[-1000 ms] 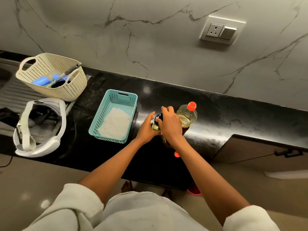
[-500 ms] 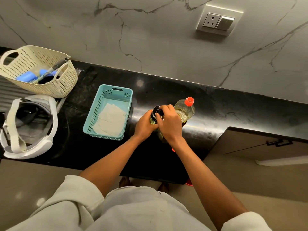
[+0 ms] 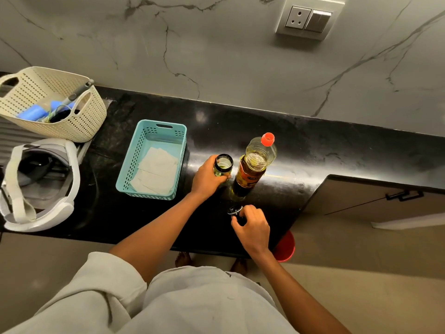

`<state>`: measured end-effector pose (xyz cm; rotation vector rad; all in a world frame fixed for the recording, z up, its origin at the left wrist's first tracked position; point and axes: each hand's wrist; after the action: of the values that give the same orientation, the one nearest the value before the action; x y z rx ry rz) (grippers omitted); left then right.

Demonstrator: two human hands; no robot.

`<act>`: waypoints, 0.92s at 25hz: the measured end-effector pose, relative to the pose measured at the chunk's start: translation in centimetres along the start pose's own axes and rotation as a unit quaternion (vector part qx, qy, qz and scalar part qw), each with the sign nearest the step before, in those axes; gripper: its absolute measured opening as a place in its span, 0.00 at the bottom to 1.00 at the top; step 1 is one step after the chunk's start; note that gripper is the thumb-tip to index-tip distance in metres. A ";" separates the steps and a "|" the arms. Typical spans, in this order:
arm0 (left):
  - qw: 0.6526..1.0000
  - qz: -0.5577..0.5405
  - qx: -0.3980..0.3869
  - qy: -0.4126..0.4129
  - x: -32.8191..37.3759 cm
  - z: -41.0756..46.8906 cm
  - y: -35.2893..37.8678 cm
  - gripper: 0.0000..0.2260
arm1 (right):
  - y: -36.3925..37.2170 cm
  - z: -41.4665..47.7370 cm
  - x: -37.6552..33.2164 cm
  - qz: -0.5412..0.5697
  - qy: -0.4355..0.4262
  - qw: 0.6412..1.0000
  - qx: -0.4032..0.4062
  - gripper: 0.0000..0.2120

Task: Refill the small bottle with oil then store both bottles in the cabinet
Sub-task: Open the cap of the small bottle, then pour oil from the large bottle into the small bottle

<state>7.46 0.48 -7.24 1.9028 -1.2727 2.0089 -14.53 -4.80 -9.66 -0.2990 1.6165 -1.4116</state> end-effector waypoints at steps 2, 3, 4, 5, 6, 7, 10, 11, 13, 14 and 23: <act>1.000 -0.001 -0.003 0.004 -0.1 0.0 0.1 0.29 | 0.5 0.0 0.4 -0.008 0.006 1.000 -0.004 0.13; 1.000 -0.002 -0.003 0.004 -0.2 0.0 0.1 0.29 | 0.6 -0.1 0.5 -0.008 0.009 1.000 -0.006 0.13; 1.000 -0.002 -0.003 0.003 -0.3 0.0 0.1 0.29 | 0.8 -0.1 0.6 -0.007 0.012 1.000 -0.007 0.13; 1.000 -0.001 -0.002 0.001 -0.4 0.0 0.1 0.29 | 0.8 -0.2 0.7 -0.004 0.015 1.000 -0.009 0.14; 1.000 -0.001 -0.001 0.000 -0.4 0.0 0.1 0.29 | 1.0 -0.2 0.8 0.000 0.019 1.000 -0.011 0.14; 1.000 -0.002 -0.001 -0.001 -0.5 0.0 0.1 0.29 | 1.0 -0.2 0.9 0.005 0.022 1.000 -0.011 0.15; 1.000 -0.005 -0.006 -0.003 -0.5 0.1 0.1 0.29 | 0.7 -0.5 0.9 0.032 0.024 0.999 0.012 0.16; 1.000 -0.007 -0.008 -0.004 -0.6 0.2 0.0 0.30 | 0.1 -0.4 0.8 0.054 0.035 0.997 0.030 0.16; 1.000 -0.008 -0.010 -0.005 -0.8 0.3 0.1 0.30 | -1.7 0.5 0.6 0.113 0.073 0.988 0.079 0.15; 1.000 -0.007 -0.009 -0.005 -0.8 0.2 0.1 0.30 | -2.8 1.4 0.6 0.141 0.091 0.981 0.102 0.16; 1.000 -0.011 -0.013 -0.012 -1.1 0.3 0.2 0.29 | -4.4 12.4 -1.9 0.220 0.135 0.964 0.071 0.49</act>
<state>7.78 0.67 -8.36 1.9267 -1.2720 1.9544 -5.79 -12.84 -3.70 0.3352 1.6571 -1.2466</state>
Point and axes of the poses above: each hand's wrist, its own z-axis towards the middle knuckle, its own y-axis out of the palm, x = y × z, and after that the axes turned 3 degrees about -z, right-handed
